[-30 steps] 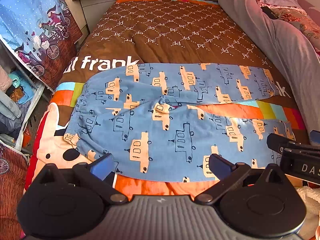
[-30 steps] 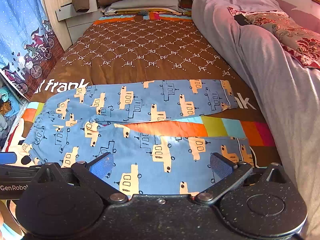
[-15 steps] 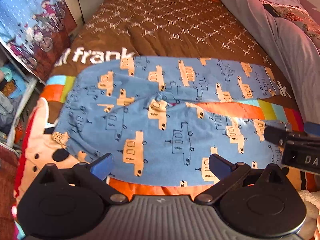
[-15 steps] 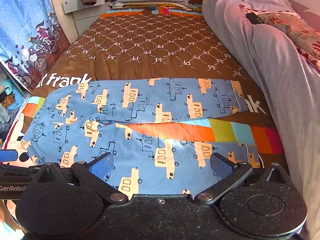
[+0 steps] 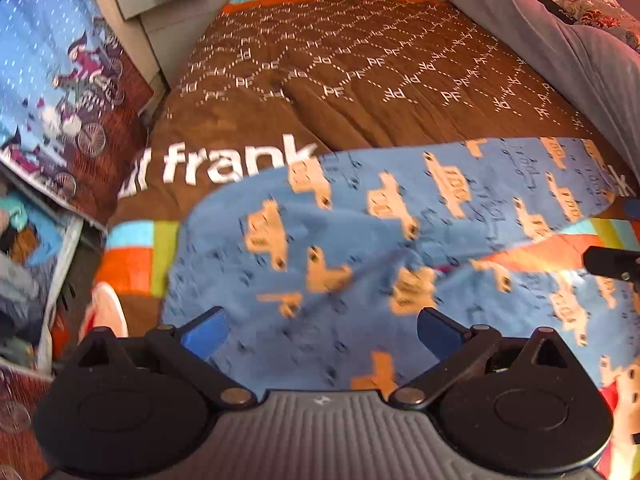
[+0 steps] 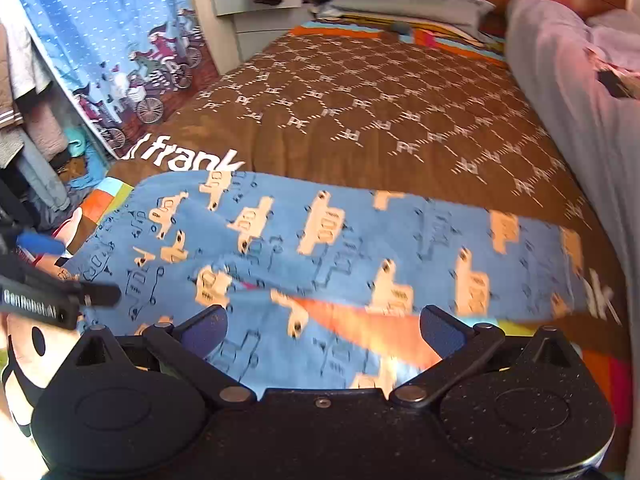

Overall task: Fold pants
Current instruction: 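Grasp the pants waistband with the left gripper while the right gripper grasps the other waistband corner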

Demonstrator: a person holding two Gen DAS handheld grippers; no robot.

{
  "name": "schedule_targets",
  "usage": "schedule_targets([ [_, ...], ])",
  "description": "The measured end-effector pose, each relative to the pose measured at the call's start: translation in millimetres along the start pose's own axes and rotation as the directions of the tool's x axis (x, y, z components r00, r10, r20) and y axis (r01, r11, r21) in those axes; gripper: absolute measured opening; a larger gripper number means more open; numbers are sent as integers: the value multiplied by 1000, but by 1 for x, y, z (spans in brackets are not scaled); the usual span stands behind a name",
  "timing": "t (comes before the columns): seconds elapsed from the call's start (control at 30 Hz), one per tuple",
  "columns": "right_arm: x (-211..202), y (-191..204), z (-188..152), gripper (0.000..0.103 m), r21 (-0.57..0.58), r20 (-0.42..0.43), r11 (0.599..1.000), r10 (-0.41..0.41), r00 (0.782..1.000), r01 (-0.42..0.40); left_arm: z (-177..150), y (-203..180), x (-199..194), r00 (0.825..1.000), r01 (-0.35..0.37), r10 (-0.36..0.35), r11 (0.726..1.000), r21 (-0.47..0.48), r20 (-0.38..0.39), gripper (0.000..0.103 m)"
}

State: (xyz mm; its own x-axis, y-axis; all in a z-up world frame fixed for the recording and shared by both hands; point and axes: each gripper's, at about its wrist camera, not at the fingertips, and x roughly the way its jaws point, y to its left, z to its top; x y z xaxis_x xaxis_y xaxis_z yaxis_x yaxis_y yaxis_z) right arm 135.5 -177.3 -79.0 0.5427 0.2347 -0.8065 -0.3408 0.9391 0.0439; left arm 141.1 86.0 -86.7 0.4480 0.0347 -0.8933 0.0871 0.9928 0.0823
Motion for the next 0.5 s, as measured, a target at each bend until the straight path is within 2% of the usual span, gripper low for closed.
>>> schedule_targets([
  [0.13, 24, 1, 18, 102, -78, 24, 997, -6, 1000, 8, 22, 32, 31, 999, -16, 14, 999, 34, 44, 103],
  [0.2, 36, 0, 27, 102, -109, 31, 994, 23, 999, -19, 32, 50, 47, 997, -17, 14, 999, 37, 70, 103],
  [0.37, 70, 3, 55, 102, -204, 20, 971, 131, 991, -124, 51, 81, 85, 998, 1, -8, 994, 113, 56, 102],
  [0.5, 97, 1, 78, 102, -245, -8, 960, 139, 990, -136, 62, 100, 103, 997, 34, -44, 986, 164, 56, 102],
])
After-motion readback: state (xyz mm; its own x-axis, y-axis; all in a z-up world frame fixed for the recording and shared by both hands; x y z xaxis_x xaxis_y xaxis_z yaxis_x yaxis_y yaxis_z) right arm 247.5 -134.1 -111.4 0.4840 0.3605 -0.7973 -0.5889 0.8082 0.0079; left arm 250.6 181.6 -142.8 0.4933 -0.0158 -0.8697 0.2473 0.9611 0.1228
